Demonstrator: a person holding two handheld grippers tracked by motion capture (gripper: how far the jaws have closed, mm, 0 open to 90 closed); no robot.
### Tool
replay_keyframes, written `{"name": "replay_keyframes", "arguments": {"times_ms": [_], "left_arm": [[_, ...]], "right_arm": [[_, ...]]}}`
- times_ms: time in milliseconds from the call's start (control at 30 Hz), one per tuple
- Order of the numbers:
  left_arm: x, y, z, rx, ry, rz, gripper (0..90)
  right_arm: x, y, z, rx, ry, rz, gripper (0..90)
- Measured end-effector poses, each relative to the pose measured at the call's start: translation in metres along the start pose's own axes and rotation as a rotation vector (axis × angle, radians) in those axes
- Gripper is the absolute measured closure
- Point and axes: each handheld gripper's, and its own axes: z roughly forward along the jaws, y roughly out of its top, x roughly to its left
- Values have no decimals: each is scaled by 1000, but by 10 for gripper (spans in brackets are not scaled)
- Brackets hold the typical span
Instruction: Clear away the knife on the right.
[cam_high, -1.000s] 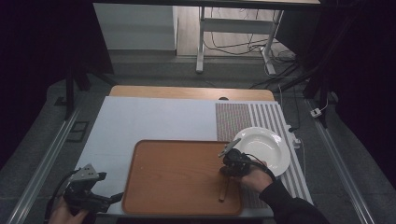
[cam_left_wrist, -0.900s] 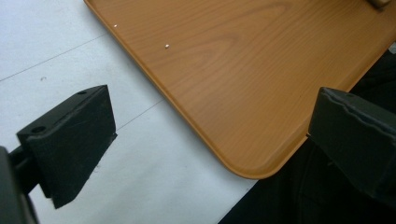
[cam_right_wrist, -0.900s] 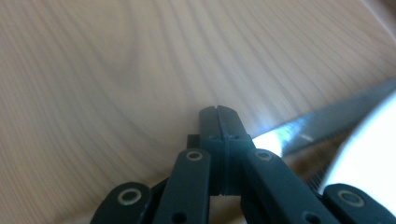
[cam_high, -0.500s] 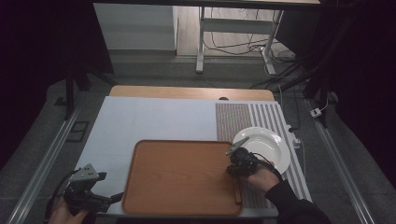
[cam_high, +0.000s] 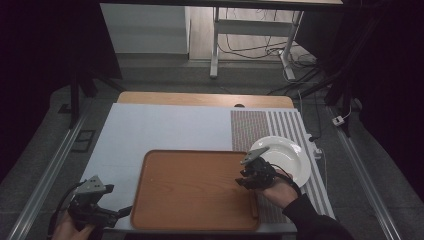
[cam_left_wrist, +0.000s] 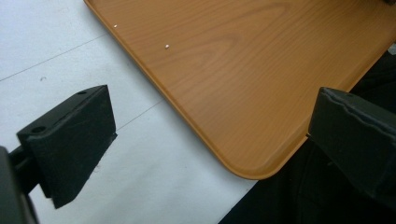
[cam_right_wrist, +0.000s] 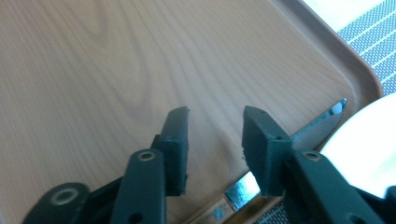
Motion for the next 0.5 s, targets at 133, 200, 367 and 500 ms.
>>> {"name": "replay_keyframes", "arguments": {"times_ms": [133,200,367,500], "left_arm": [[0,0,0,2,0,1,9],[0,0,0,1,-1,0,9],[0,0,0,1,0,0,9],[0,0,0,1,1,-1,9]], "right_arm": [[4,2,-3,-17,1,-4,540],[5,2,-4,-28,1,-5,491],[9,2,-8,-44,-1,6,370],[10,-1,-14,-72,1,24,280]]}}
